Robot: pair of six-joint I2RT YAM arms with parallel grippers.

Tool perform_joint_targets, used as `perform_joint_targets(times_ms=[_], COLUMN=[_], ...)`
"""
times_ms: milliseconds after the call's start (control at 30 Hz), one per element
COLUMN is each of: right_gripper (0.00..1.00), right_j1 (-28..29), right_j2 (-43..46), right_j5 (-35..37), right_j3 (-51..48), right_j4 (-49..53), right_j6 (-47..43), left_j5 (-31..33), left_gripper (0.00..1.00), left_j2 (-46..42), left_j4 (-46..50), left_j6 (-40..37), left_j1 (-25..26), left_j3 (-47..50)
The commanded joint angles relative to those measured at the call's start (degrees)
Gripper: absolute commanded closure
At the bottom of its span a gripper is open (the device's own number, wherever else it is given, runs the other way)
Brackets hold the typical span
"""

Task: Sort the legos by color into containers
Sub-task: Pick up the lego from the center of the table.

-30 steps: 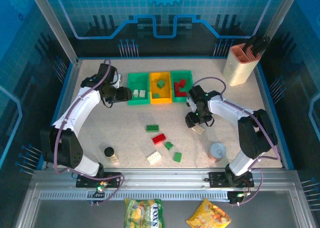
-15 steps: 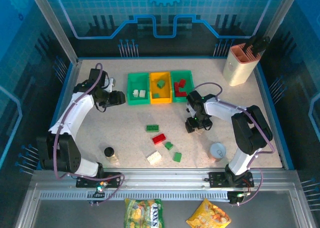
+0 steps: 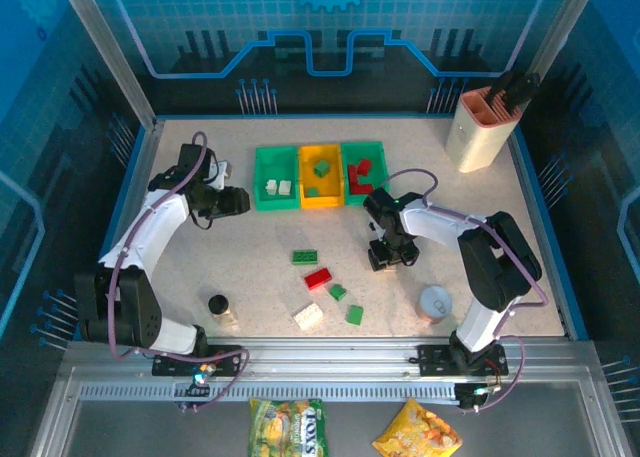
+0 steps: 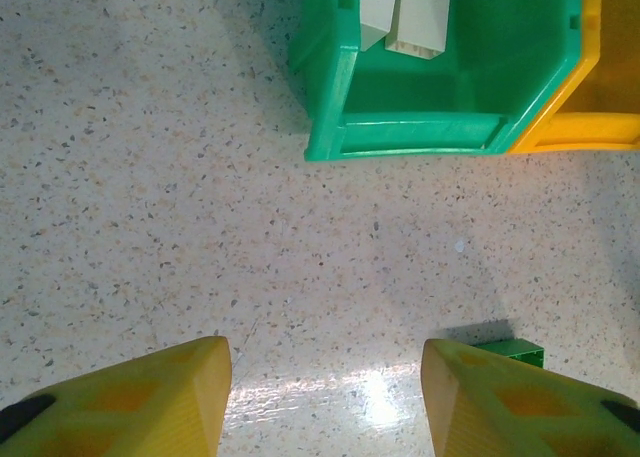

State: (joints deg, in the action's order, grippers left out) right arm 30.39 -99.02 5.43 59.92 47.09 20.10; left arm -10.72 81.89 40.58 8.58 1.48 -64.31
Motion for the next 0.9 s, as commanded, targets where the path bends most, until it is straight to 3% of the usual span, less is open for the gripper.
perform_joint_targets(times_ms=[0,867], right_gripper=[0.47,0.6], right_j1=[0.6,0.6], right_j2=[-0.9,0.8], right_j5=[0.8,1.8], right_j3=[-0.7,-0.9], right_j4=[1.1,3.4], right_j6=[4.3,8.0], left_j5=[-2.0,-2.6], left_gripper=[0.46,0.46], left_j2=[-1.1,-0.3], left_j4=[-0.9,-1.3], left_j6=[-1.3,-1.1], left_j1=[-1.1,-1.5], left_j3=[0.7,0.7])
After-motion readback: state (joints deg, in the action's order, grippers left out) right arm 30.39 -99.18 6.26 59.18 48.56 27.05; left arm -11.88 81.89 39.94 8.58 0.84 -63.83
